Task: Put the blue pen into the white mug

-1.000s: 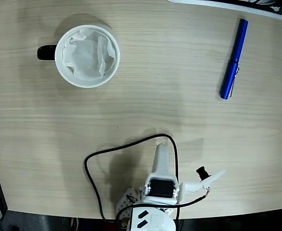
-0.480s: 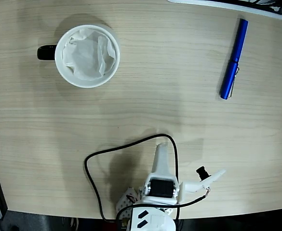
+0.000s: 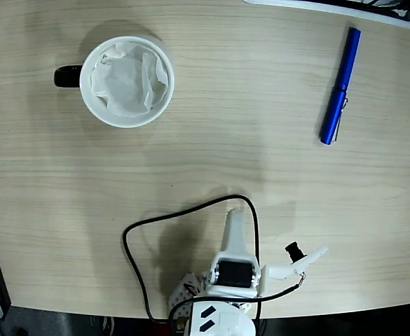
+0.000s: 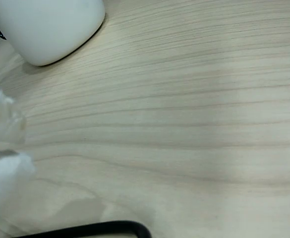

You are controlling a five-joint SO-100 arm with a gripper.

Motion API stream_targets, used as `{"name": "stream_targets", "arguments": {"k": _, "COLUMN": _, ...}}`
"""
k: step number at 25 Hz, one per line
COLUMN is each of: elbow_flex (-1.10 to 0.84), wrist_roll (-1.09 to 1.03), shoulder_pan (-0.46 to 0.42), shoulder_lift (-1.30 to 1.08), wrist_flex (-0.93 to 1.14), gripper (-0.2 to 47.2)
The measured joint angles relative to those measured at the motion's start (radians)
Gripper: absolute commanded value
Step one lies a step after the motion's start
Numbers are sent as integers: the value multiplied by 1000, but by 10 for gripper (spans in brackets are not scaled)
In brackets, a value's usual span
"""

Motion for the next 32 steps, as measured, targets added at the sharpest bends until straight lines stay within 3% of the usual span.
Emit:
{"name": "stream_targets", "arguments": {"k": 21, "elbow_flex": -2, "wrist_roll": 0, "shoulder_pan": 2, "shoulder_lift": -8, "wrist_flex": -2, "gripper": 0}}
{"name": "stream_targets", "arguments": {"k": 32, "elbow_flex": -419, "wrist_roll": -38, "shoulder_pan": 28, "shoulder_lift": -537, "wrist_flex": -32, "gripper": 0}}
